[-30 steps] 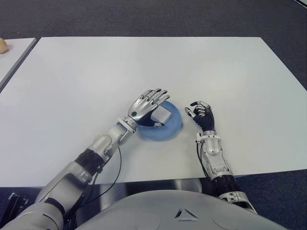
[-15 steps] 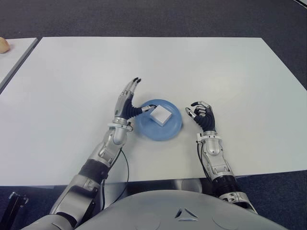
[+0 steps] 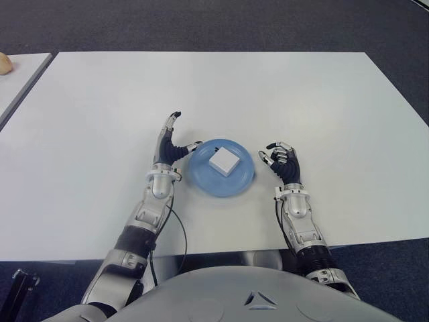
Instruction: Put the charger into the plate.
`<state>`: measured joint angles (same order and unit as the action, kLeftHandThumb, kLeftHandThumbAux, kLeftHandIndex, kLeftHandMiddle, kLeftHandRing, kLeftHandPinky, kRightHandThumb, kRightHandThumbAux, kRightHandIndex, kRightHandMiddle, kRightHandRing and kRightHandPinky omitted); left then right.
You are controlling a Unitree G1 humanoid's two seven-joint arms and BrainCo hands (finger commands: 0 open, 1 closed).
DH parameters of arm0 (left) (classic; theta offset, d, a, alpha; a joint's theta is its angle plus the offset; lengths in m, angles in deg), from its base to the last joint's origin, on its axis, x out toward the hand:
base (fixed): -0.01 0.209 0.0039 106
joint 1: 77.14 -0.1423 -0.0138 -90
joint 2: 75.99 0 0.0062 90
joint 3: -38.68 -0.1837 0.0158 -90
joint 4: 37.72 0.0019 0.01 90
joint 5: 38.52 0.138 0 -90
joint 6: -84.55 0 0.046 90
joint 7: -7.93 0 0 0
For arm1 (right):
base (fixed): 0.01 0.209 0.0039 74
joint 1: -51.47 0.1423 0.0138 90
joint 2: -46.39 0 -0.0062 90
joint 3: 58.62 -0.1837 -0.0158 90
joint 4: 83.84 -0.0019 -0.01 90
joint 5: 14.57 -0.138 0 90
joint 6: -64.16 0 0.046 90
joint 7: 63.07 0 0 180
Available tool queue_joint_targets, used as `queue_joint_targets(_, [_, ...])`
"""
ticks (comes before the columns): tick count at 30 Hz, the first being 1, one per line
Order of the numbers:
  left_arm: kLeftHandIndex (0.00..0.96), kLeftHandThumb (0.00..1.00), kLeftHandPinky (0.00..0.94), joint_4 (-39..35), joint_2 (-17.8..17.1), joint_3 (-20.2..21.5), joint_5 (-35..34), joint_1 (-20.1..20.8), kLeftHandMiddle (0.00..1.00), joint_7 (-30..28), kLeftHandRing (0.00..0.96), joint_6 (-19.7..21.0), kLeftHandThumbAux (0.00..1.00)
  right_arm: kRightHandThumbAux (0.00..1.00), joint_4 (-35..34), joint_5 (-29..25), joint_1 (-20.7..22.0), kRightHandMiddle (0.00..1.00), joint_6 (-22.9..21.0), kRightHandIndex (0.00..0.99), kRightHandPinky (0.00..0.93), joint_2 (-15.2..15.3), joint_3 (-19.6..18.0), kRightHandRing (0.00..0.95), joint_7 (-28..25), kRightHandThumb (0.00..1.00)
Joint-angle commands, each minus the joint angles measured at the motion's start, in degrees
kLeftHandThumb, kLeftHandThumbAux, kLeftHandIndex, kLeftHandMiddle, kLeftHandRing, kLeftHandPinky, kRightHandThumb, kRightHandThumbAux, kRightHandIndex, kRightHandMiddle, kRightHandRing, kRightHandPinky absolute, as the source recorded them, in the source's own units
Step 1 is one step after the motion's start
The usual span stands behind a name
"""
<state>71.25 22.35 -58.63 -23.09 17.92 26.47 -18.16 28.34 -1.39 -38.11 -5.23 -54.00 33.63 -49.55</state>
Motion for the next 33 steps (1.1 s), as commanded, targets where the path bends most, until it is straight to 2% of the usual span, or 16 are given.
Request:
queue_joint_targets(1, [0.266, 0.415, 0.18, 2.72, 0.73, 3.3, -4.73, -1.01, 0.177, -2.71, 0.144, -1.3, 0.867, 0.73, 0.29, -0.09, -0.41, 0.777, -0.75, 0.435, 0.822, 0.11, -0.18, 0.797, -0.47, 0.702])
queue_joint_targets(3, [0.355, 0.586, 0.255, 3.32, 1.26, 4.38, -6.51, -1.01, 0.229, -3.69, 0.206, -1.98, 0.779, 0.73, 0.21, -0.21, -0.46, 0.777, -0.97, 0.435, 0.817, 0.13, -0.2, 0.797, -0.64, 0.702])
queue_joint_targets(6, [0.396, 0.666, 0.318, 3.9, 2.0, 5.71, -8.29, -0.95, 0.292, -4.66, 0.27, -2.52, 0.739, 0.73, 0.07, -0.23, -0.51, 0.774, -1.24, 0.434, 0.816, 0.17, -0.23, 0.795, -0.76, 0.702])
queue_joint_targets(14, [0.419, 0.7, 0.429, 4.59, 2.83, 7.24, -9.49, -1.51, 0.375, -5.62, 0.374, -3.26, 0.72, 0.73, -0.35, -0.3, -0.71, 0.772, -1.36, 0.434, 0.816, 0.17, -0.35, 0.794, -1.07, 0.702])
queue_joint_targets(20, [0.429, 0.708, 0.552, 7.86, 2.5, 7.82, -9.39, -1.4, 0.527, -5.93, 0.539, -4.63, 0.717, 0.73, -0.15, -0.64, -0.66, 0.773, -1.17, 0.434, 0.819, 0.09, -0.42, 0.795, -1.58, 0.702])
queue_joint_targets(27, [0.433, 0.71, 0.62, 9.63, 2.3, 7.92, -9.47, -0.81, 0.62, -6.9, 0.629, -4.46, 0.717, 0.73, 0.07, -0.21, -0.59, 0.778, -1.12, 0.434, 0.827, 0.11, -0.41, 0.802, -1.34, 0.702])
queue_joint_targets(33, [0.434, 0.709, 0.638, 10.43, 2.34, 8.05, -9.18, -0.46, 0.664, -7.25, 0.666, -3.53, 0.718, 0.729, 0.32, -0.39, -0.5, 0.778, -1.09, 0.435, 0.818, 0.07, -0.51, 0.797, -1.4, 0.702])
